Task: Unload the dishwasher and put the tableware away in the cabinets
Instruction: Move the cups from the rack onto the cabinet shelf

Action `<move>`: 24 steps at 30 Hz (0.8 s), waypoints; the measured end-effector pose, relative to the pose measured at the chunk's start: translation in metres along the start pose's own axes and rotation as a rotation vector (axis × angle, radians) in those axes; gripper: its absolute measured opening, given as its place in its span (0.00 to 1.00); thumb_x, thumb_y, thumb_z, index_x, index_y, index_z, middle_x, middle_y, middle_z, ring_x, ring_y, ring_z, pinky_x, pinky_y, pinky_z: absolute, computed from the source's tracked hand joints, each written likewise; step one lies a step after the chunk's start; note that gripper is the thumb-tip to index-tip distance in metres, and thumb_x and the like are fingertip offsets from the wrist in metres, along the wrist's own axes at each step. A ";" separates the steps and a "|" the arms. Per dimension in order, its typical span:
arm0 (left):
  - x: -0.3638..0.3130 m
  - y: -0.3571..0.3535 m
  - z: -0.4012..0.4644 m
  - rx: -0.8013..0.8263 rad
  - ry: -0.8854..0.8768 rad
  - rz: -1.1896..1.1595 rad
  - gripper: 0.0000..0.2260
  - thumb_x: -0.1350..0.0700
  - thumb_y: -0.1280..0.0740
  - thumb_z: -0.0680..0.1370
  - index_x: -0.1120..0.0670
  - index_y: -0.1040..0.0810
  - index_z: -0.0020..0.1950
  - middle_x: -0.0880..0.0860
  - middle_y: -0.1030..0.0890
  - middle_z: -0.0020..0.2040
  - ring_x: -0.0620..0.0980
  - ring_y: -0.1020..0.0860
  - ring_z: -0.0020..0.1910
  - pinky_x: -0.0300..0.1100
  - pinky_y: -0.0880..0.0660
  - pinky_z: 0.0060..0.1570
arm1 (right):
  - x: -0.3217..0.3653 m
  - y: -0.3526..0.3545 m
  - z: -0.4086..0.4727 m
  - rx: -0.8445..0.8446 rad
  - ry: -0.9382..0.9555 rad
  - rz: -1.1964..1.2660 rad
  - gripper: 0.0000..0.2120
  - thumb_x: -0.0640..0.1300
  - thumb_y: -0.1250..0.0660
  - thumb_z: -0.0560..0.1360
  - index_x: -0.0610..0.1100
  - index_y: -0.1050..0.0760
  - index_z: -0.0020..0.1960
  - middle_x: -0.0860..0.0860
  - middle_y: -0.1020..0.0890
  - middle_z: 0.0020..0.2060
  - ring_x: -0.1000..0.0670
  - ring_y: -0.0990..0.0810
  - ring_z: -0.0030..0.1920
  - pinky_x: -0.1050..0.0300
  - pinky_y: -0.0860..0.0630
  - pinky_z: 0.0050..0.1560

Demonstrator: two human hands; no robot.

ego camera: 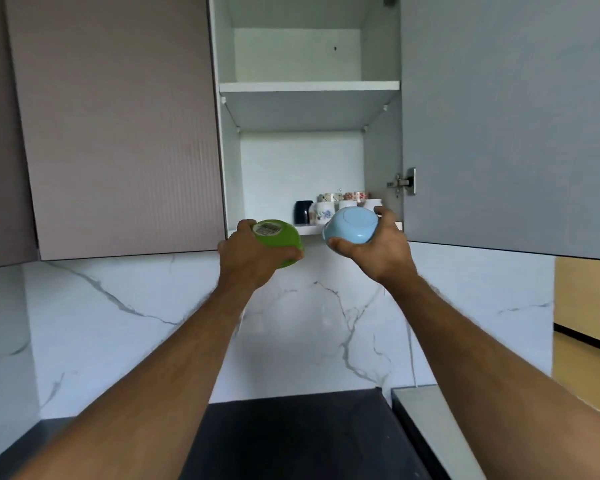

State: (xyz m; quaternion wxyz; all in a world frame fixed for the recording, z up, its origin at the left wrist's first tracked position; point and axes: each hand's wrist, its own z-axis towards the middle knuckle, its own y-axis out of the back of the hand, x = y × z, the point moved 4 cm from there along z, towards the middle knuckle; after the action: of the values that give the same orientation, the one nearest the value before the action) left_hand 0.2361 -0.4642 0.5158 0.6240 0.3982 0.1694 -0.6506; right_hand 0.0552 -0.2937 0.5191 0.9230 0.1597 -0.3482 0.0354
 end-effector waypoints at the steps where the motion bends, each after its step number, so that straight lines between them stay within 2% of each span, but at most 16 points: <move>1: 0.001 0.002 0.009 -0.003 0.000 0.007 0.50 0.31 0.25 0.45 0.47 0.30 0.65 0.47 0.22 0.56 0.53 0.27 0.61 0.50 0.24 0.59 | 0.002 -0.007 0.007 -0.001 -0.006 0.001 0.51 0.65 0.21 0.59 0.50 0.40 0.73 0.53 0.24 0.63 0.47 0.24 0.61 0.53 0.26 0.60; 7: 0.007 -0.003 0.061 -0.009 0.028 0.070 0.50 0.32 0.24 0.48 0.49 0.32 0.66 0.49 0.24 0.57 0.54 0.29 0.62 0.49 0.24 0.58 | 0.010 -0.046 0.048 0.008 0.008 0.028 0.48 0.66 0.21 0.57 0.49 0.38 0.68 0.54 0.24 0.57 0.47 0.23 0.58 0.49 0.23 0.59; 11: 0.003 -0.011 0.102 -0.032 0.028 0.138 0.47 0.33 0.24 0.49 0.49 0.32 0.64 0.50 0.25 0.57 0.54 0.29 0.62 0.48 0.25 0.58 | 0.016 -0.071 0.084 0.010 0.047 0.038 0.47 0.65 0.21 0.57 0.49 0.38 0.67 0.53 0.26 0.55 0.47 0.24 0.56 0.50 0.23 0.56; 15: 0.003 -0.022 0.141 -0.093 0.010 0.217 0.46 0.35 0.22 0.54 0.51 0.32 0.66 0.52 0.26 0.59 0.55 0.31 0.63 0.46 0.26 0.58 | 0.021 -0.094 0.127 0.037 0.092 0.019 0.45 0.64 0.21 0.60 0.48 0.39 0.67 0.51 0.26 0.57 0.49 0.27 0.53 0.55 0.29 0.49; 17: 0.006 -0.027 0.157 -0.105 0.020 0.237 0.46 0.36 0.21 0.54 0.53 0.32 0.66 0.52 0.25 0.60 0.55 0.28 0.62 0.46 0.26 0.58 | 0.022 -0.104 0.148 0.031 0.105 0.014 0.46 0.64 0.21 0.60 0.48 0.39 0.67 0.50 0.26 0.58 0.47 0.25 0.55 0.53 0.26 0.51; 19: 0.011 -0.034 0.171 -0.094 0.038 0.252 0.45 0.37 0.21 0.55 0.54 0.32 0.65 0.53 0.24 0.59 0.55 0.25 0.59 0.46 0.24 0.56 | 0.023 -0.114 0.167 0.028 0.117 0.024 0.46 0.64 0.21 0.59 0.48 0.39 0.67 0.50 0.25 0.58 0.45 0.24 0.56 0.50 0.23 0.54; 24: 0.027 -0.060 0.197 -0.038 0.035 0.384 0.43 0.37 0.21 0.56 0.54 0.31 0.64 0.52 0.24 0.57 0.54 0.24 0.55 0.43 0.25 0.50 | 0.020 -0.138 0.207 0.079 0.152 0.017 0.44 0.64 0.21 0.60 0.46 0.39 0.65 0.51 0.28 0.53 0.47 0.27 0.52 0.54 0.28 0.49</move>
State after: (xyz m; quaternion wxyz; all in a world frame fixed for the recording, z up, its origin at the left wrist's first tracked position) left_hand 0.1215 -0.6140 0.6033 0.7410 0.4227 0.1134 -0.5093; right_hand -0.0359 -0.4917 0.6418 0.9394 0.1899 -0.2769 0.0688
